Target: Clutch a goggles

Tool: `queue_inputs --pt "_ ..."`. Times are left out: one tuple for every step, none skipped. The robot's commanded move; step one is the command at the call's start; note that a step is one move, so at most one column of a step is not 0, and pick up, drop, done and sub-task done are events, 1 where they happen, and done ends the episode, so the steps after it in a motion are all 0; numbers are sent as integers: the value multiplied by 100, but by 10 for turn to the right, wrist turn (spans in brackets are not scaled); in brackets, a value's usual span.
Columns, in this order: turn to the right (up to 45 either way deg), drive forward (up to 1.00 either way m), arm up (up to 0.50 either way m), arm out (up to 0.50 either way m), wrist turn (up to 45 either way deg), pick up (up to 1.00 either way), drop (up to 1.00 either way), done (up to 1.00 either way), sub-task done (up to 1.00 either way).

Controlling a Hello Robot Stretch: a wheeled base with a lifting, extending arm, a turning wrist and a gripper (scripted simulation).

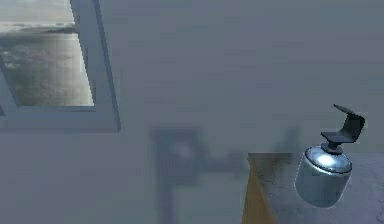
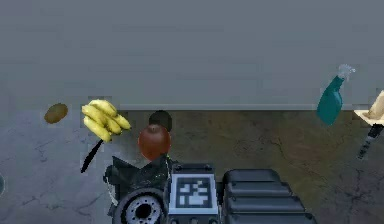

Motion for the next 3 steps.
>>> queue_inputs --pt "0 0 -8 0 0 0 0 0 0" --pt "0 0 0 0 0 100 0 0 0" --pt "0 0 8 0 0 0 0 0 0"
